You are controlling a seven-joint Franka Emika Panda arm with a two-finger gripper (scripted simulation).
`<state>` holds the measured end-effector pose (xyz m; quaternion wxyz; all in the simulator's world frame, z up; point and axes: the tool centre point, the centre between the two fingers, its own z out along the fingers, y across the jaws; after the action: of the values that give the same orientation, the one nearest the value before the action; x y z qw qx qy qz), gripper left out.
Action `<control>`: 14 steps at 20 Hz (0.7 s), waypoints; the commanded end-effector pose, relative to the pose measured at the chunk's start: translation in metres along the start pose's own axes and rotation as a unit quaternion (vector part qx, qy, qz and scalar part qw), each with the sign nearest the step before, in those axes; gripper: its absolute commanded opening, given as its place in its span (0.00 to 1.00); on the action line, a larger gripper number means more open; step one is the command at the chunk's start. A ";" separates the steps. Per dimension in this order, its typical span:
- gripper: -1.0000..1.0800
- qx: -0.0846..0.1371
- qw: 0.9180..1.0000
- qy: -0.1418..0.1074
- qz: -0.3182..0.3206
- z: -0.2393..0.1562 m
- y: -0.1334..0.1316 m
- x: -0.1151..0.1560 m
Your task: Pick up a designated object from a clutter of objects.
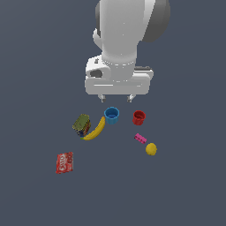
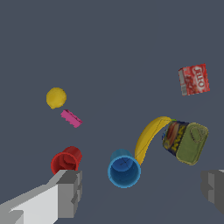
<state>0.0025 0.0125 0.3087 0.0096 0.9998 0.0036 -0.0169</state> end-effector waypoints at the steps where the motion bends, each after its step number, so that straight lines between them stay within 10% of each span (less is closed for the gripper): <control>1: 0.96 0.002 1.000 0.000 0.009 0.009 0.009 0.001; 14: 0.96 0.016 0.995 0.008 0.102 0.107 0.102 -0.002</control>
<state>0.0005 -0.0777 0.2177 -0.0040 0.9964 -0.0846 -0.0092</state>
